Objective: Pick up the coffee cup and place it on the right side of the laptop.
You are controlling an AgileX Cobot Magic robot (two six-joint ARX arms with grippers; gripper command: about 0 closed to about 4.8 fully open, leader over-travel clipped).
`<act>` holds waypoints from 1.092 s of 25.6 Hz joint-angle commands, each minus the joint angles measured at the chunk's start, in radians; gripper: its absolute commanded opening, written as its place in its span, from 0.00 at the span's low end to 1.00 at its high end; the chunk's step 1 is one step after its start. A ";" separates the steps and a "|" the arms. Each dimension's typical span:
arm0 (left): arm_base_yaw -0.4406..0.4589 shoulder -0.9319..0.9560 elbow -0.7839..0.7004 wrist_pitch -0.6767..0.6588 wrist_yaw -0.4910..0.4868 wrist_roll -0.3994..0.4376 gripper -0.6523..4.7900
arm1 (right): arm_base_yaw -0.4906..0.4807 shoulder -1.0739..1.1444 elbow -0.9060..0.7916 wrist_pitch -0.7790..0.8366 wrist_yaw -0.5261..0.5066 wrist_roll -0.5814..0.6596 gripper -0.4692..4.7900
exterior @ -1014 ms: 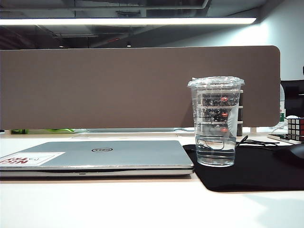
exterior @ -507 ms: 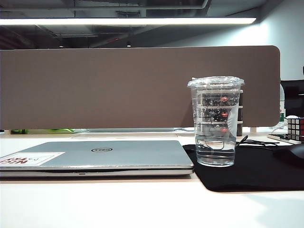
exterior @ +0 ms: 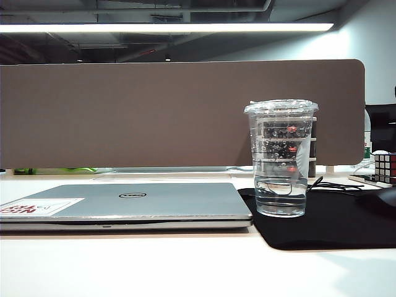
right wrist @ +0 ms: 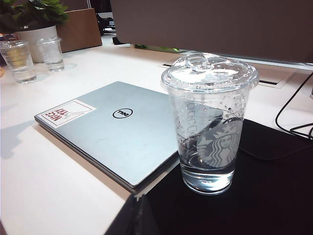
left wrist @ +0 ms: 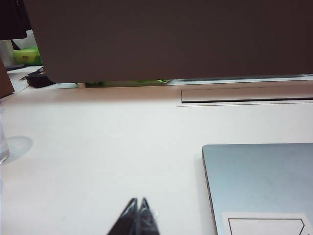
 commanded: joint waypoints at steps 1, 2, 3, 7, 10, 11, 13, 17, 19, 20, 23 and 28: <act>-0.002 0.000 0.002 0.010 0.003 -0.003 0.11 | 0.000 -0.002 -0.006 0.014 0.002 0.000 0.09; -0.002 0.000 0.002 0.010 0.003 -0.003 0.11 | 0.000 -0.002 -0.006 0.014 0.002 0.000 0.09; -0.002 0.000 0.002 0.010 0.003 -0.003 0.11 | 0.000 -0.002 -0.006 0.014 0.002 0.000 0.09; -0.002 0.000 0.002 0.010 0.003 -0.003 0.11 | 0.000 -0.002 -0.006 0.014 0.002 0.000 0.09; -0.002 0.000 0.002 0.010 0.003 -0.003 0.11 | 0.000 -0.002 -0.006 0.014 0.002 0.000 0.09; -0.002 0.000 0.002 0.010 0.003 -0.003 0.11 | 0.000 -0.002 -0.006 0.012 0.004 0.000 0.09; -0.002 0.000 0.002 0.010 0.003 -0.003 0.11 | -0.001 -0.002 -0.006 -0.016 0.071 0.000 0.09; -0.002 0.000 0.002 0.010 0.003 -0.003 0.11 | -0.001 -0.002 -0.006 -0.030 0.275 0.000 0.09; -0.002 0.000 0.002 0.010 0.003 -0.003 0.11 | -0.001 -0.002 -0.006 -0.032 0.389 0.000 0.09; -0.002 0.000 0.002 0.010 0.003 -0.003 0.11 | -0.001 -0.002 -0.006 -0.032 0.400 0.000 0.09; -0.002 0.000 0.002 0.010 0.003 -0.004 0.11 | -0.001 -0.002 -0.006 -0.034 0.401 0.000 0.09; -0.002 0.000 0.002 0.010 0.003 -0.003 0.11 | -0.001 -0.002 -0.006 -0.035 0.401 0.000 0.09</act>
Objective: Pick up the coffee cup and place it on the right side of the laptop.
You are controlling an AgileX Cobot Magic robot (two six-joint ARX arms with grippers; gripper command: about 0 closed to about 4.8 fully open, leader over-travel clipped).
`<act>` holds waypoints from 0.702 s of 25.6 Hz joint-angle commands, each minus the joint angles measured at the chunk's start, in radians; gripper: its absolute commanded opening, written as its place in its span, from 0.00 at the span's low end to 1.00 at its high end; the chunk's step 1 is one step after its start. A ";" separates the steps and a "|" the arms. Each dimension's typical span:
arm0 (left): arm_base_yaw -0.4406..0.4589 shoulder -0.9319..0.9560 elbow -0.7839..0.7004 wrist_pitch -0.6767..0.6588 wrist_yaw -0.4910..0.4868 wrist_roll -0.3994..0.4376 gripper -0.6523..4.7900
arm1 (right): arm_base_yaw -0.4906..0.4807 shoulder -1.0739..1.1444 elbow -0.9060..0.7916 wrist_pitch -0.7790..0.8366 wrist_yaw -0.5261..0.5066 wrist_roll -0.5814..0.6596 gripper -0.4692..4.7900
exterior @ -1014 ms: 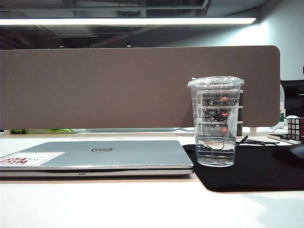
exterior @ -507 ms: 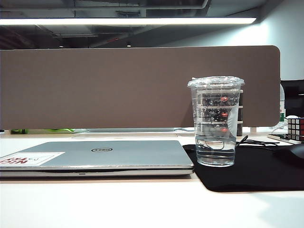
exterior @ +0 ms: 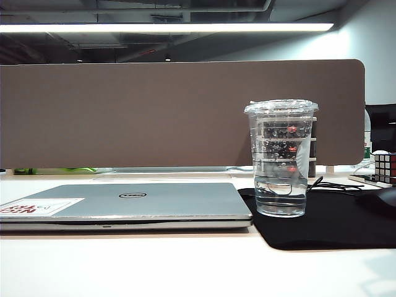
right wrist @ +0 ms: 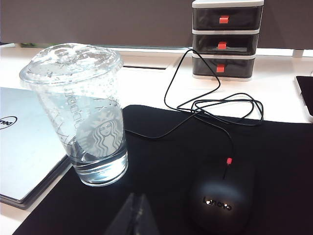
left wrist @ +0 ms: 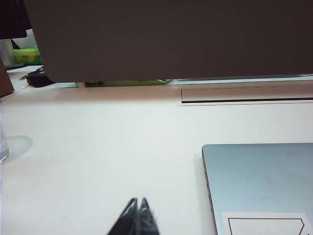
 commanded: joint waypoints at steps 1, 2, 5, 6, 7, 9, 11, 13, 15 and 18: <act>-0.002 0.000 0.002 0.011 0.004 -0.003 0.11 | -0.001 -0.002 -0.006 0.006 0.004 0.000 0.09; -0.002 0.000 0.002 0.011 0.004 -0.003 0.11 | -0.001 -0.002 -0.006 0.006 0.004 0.000 0.09; -0.002 0.000 0.002 0.011 0.004 -0.003 0.11 | -0.001 -0.002 -0.006 0.006 0.004 0.000 0.09; -0.002 0.000 0.002 0.011 0.004 -0.003 0.11 | -0.001 -0.002 -0.006 0.007 0.004 0.000 0.09; -0.002 0.000 0.002 0.011 0.004 -0.003 0.11 | -0.001 -0.002 -0.006 0.008 0.005 -0.001 0.09; -0.002 0.000 0.002 0.011 0.004 -0.003 0.11 | -0.002 -0.002 -0.006 0.015 0.052 -0.009 0.09; -0.002 0.000 0.002 0.011 0.003 -0.003 0.11 | -0.001 -0.002 -0.006 0.020 0.077 -0.009 0.09; -0.002 0.000 0.002 0.011 0.003 -0.003 0.11 | -0.001 -0.002 -0.006 0.023 0.084 -0.009 0.09; -0.002 0.000 0.002 0.011 0.004 -0.003 0.11 | -0.001 -0.002 -0.006 0.025 0.083 -0.008 0.09; -0.002 0.000 0.002 0.011 0.004 -0.003 0.11 | -0.001 -0.002 -0.006 0.025 0.083 -0.008 0.09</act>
